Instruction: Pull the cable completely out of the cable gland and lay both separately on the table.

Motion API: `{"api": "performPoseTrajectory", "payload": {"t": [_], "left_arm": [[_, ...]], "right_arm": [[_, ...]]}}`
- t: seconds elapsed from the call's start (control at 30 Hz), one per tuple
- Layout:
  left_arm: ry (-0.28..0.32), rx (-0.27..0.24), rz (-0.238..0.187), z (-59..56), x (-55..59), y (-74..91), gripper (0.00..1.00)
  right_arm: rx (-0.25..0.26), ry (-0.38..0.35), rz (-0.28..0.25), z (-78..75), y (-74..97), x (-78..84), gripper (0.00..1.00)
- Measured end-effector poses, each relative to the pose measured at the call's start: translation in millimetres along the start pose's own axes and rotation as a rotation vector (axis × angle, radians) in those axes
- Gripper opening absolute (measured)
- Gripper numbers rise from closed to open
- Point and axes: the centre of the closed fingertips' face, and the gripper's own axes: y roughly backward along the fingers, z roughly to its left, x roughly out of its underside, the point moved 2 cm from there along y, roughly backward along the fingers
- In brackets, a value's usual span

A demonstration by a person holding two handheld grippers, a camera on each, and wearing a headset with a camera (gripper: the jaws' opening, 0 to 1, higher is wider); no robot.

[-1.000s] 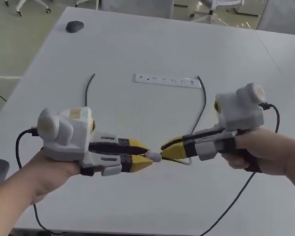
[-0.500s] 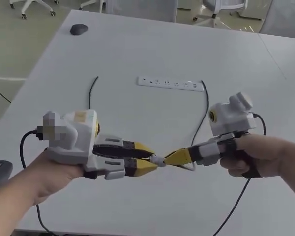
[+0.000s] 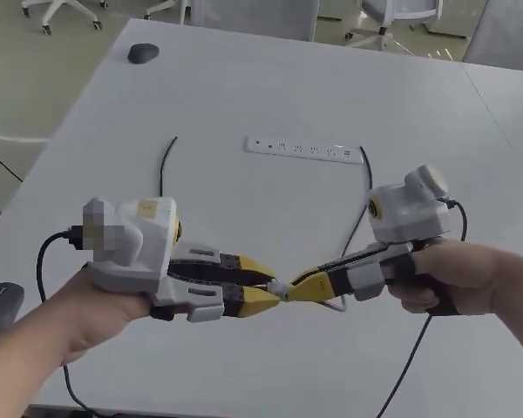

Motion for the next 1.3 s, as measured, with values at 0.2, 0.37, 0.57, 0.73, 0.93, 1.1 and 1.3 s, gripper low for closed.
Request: {"api": "performPoseTrajectory", "payload": {"t": [0.2, 0.37, 0.57, 0.73, 0.93, 1.1, 1.3], "left_arm": [[0.013, 0.0, 0.023, -0.4, 6.6, 0.3, 0.15], [0.067, -0.015, 0.002, 2.9, 6.6, 1.8, 0.15], [0.114, -0.012, -0.017, -0.2, 6.0, 0.9, 0.15], [0.141, -0.01, -0.025, -1.9, 7.8, 0.3, 0.15], [0.157, -0.019, -0.03, -3.6, 11.0, -0.1, 0.15], [0.158, -0.02, -0.034, -3.3, 8.4, -0.7, 0.15], [0.145, -0.017, -0.039, -2.9, 4.6, -1.4, 0.15]], "right_arm": [[0.165, 0.306, 0.095, 1.3, -5.0, 5.5, 0.07], [0.318, 0.567, 0.148, -1.3, -4.5, 1.5, 0.07], [0.511, 0.872, 0.259, 4.7, -6.7, 4.7, 0.07], [0.658, 1.031, 0.348, 4.3, -9.8, 11.0, 0.07], [0.684, 1.065, 0.36, 2.0, -10.6, 11.8, 0.08], [0.688, 1.061, 0.34, 2.4, -8.2, 8.9, 0.08], [0.702, 1.019, 0.285, 4.3, -7.6, 5.7, 0.11]]}}
